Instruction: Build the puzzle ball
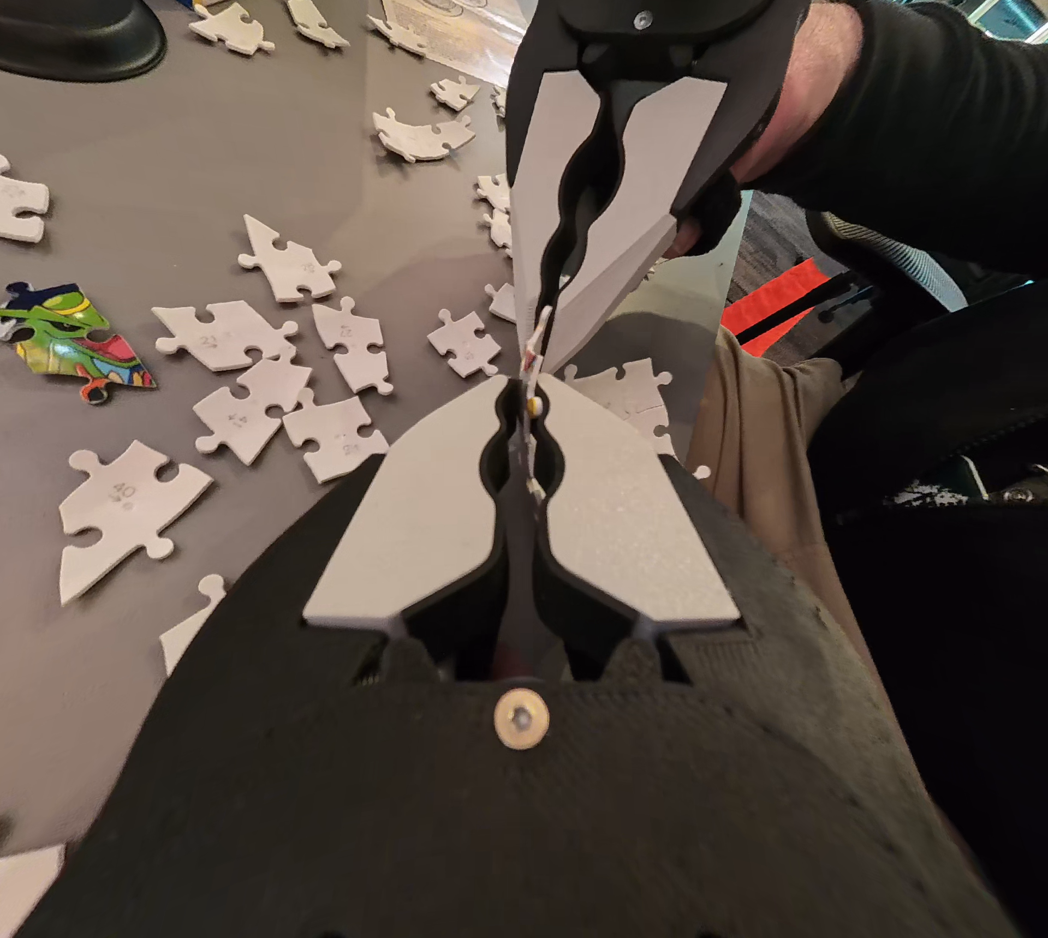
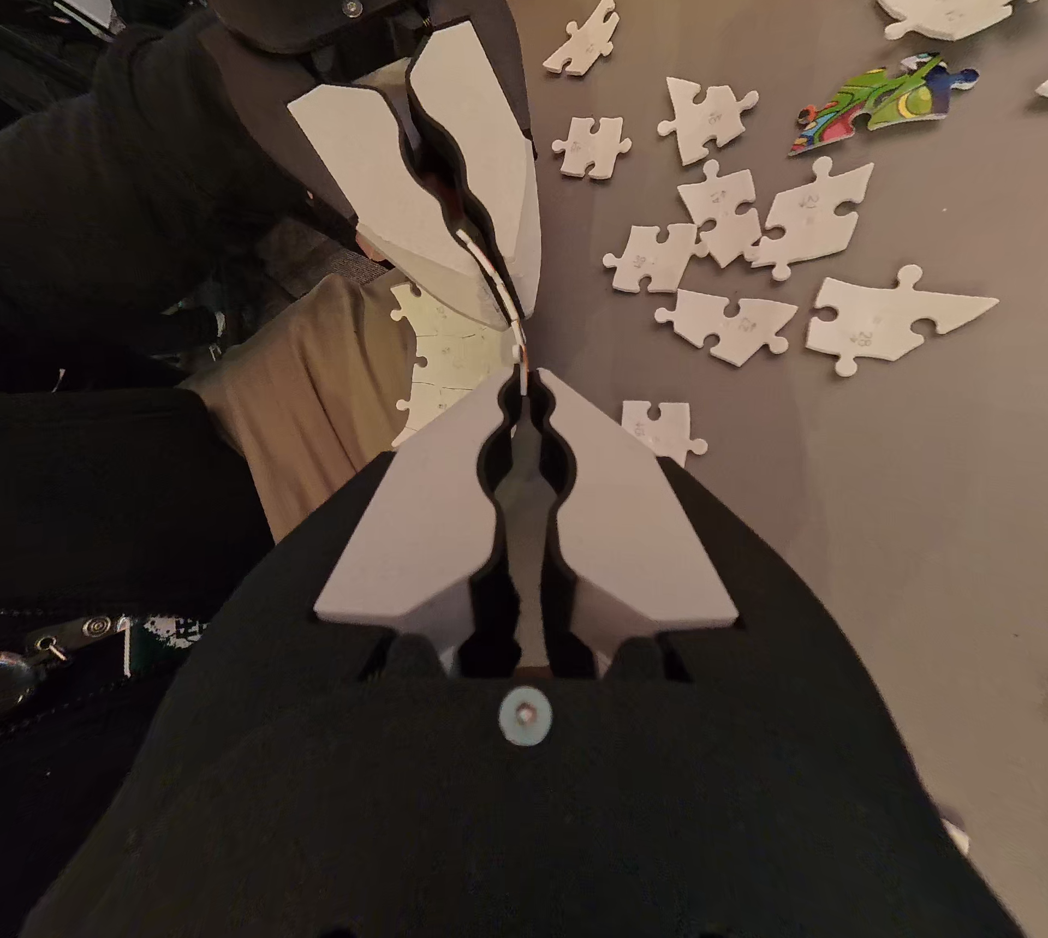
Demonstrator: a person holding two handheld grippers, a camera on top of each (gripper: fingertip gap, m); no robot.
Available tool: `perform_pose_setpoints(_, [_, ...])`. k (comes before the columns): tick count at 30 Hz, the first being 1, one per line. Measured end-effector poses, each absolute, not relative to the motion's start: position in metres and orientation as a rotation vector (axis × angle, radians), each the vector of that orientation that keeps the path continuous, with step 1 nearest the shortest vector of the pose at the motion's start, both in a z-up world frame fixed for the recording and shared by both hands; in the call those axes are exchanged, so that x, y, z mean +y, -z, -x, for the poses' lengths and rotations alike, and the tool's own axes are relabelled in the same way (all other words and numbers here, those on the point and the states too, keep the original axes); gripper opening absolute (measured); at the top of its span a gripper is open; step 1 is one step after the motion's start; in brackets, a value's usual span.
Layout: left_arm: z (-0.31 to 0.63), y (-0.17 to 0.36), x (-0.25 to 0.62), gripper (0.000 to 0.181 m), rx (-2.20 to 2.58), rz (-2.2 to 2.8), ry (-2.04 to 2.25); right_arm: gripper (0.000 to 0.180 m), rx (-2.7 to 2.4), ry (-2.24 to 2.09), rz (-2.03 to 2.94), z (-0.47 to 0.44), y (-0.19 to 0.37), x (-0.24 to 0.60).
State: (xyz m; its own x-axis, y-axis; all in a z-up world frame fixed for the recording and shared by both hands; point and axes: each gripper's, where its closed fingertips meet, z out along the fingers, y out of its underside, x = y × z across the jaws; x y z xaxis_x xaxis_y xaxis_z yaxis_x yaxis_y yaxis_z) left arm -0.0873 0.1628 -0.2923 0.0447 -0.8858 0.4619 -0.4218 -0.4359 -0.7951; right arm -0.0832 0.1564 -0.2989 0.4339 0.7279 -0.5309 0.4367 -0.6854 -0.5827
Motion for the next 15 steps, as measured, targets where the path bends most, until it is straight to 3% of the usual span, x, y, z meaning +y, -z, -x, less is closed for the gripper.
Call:
perform_pose_setpoints(9, [0.0868,0.2968,0.1627,0.003,1.338,1.897,1.326,0.008,-1.092,-0.981,2.273,0.0858,0.2985,0.1607])
perform_pose_setpoints(15, [0.0847,0.2983,0.1581,0.003,1.360,1.895,1.330,0.000,-1.136,-1.011,2.249,0.0885,0.3007,0.1573])
